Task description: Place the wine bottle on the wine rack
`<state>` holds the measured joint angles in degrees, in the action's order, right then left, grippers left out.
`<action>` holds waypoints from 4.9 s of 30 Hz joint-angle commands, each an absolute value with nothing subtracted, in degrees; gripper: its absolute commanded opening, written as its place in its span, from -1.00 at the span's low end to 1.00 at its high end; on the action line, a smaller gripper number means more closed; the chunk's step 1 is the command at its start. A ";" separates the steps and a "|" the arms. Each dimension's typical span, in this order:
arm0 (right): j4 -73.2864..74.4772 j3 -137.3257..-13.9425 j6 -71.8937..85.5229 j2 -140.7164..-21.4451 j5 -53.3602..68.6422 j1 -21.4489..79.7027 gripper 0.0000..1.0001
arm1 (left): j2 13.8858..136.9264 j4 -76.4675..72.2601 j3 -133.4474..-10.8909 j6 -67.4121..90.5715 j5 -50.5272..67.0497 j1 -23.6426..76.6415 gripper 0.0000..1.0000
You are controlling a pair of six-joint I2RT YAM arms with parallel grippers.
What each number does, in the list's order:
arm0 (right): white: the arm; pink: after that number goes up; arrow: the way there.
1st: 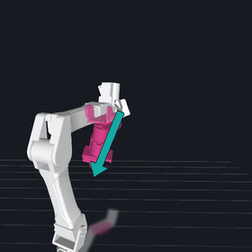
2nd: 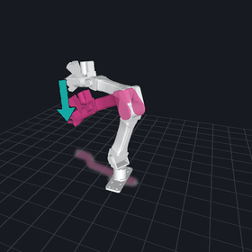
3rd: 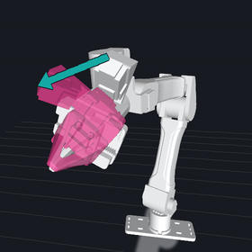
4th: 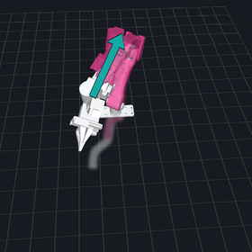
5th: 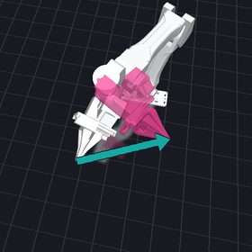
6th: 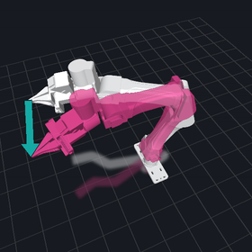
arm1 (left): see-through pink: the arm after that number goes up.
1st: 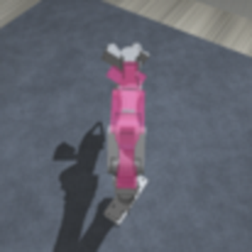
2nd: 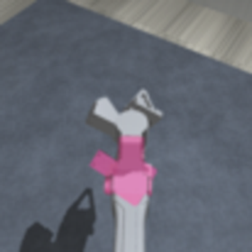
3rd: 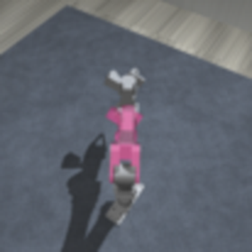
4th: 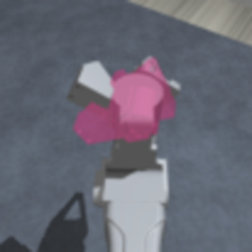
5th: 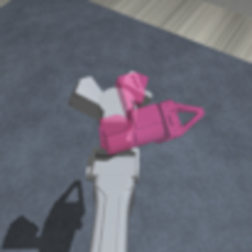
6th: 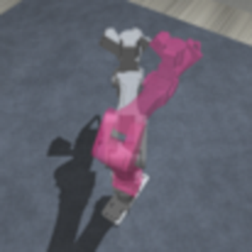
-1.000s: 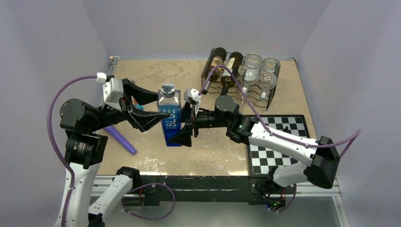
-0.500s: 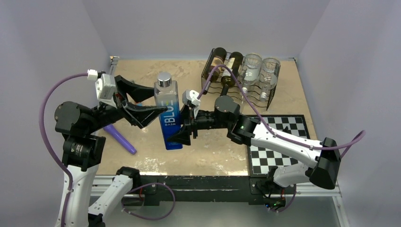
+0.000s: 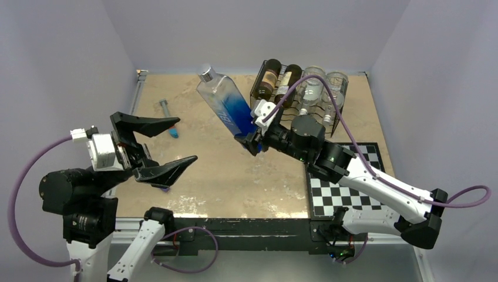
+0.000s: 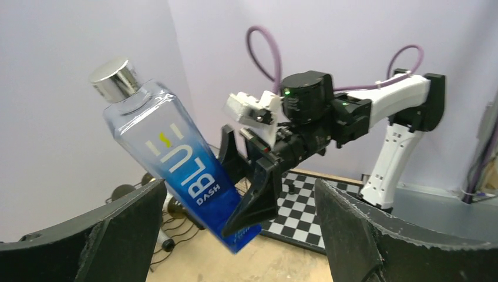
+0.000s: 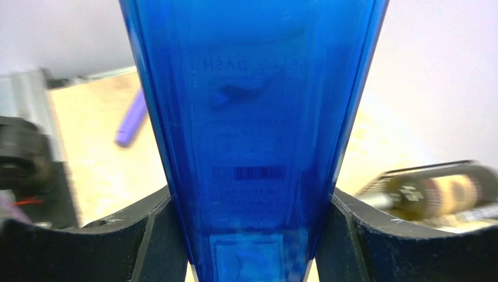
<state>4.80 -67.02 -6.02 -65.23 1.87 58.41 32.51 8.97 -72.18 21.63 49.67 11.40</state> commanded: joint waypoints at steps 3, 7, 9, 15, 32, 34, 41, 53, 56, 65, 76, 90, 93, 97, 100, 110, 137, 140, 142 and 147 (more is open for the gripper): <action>-5.08 -74.50 -29.61 -60.59 -14.59 58.71 -1.00 | 30.45 16.55 -73.70 18.70 34.36 11.60 0.99; -8.21 -74.71 -43.30 -61.12 -18.61 58.86 -1.00 | 31.02 21.12 -77.25 18.85 28.36 11.60 0.99; -11.34 -74.09 -50.07 -61.87 -21.05 59.24 -1.00 | 32.23 23.53 -79.39 19.13 26.14 11.60 0.99; -22.59 -70.14 -69.47 -63.68 -24.39 60.31 -1.00 | 35.79 27.86 -83.64 18.31 24.68 11.60 0.99; -28.90 -57.28 -88.16 -62.50 -18.87 60.81 -1.00 | 47.31 47.78 -88.41 5.98 39.49 11.60 0.99; -27.82 -57.17 -88.43 -62.78 -18.89 61.14 -1.00 | 47.59 48.63 -86.83 3.82 40.67 11.60 0.99; -22.15 -57.75 -84.57 -62.78 -18.13 63.85 -1.00 | 48.54 47.55 -80.46 0.42 44.73 11.60 0.99; -22.68 -59.41 -83.51 -65.96 -19.92 66.25 -1.00 | 50.14 55.56 -80.40 -8.85 46.19 14.80 0.86; -23.34 -59.78 -84.18 -66.78 -20.39 66.44 -1.00 | 50.64 57.15 -80.30 -9.51 46.32 16.13 0.85; -26.07 -61.25 -86.22 -68.25 -22.47 67.59 -1.00 | 53.65 59.00 -78.73 -8.35 40.30 17.97 0.72; -25.22 -63.92 -85.61 -66.78 -24.39 69.25 -1.00 | 55.37 61.25 -77.73 -9.22 37.47 20.92 0.71; -23.88 -65.26 -82.71 -66.71 -26.62 70.41 -1.00 | 56.11 60.85 -77.79 -8.60 35.85 22.93 -1.00; -24.23 -64.89 -82.54 -67.05 -27.32 70.48 -1.00 | 55.23 59.57 -77.48 -7.82 34.13 23.26 -1.00; -25.33 -64.05 -83.67 -68.33 -29.20 70.49 -0.97 | 52.83 55.78 -76.17 -5.81 29.46 23.54 -1.00; -27.26 -62.15 -85.27 -69.10 -29.16 70.49 -0.49 | 51.50 54.03 -75.60 -5.07 26.36 23.64 -1.00; -29.79 -59.04 -86.24 -70.58 -28.21 70.49 0.95 | 48.79 51.02 -75.58 -2.91 19.90 23.73 -1.00; 15.93 -79.71 -33.34 -64.61 -37.40 66.45 0.88 | 46.50 46.99 -65.46 5.35 6.20 23.73 -1.00; 27.00 -86.71 -21.56 -65.68 -35.96 64.35 0.88 | 46.11 44.41 -60.76 6.11 9.61 23.73 -1.00; 30.11 -88.20 -17.32 -65.68 -35.08 63.60 0.88 | 45.81 41.72 -57.69 6.99 11.67 23.81 -1.00; 34.98 -88.85 -7.98 -64.05 -32.46 60.80 0.89 | 45.82 32.81 -50.40 11.24 15.51 25.39 -1.00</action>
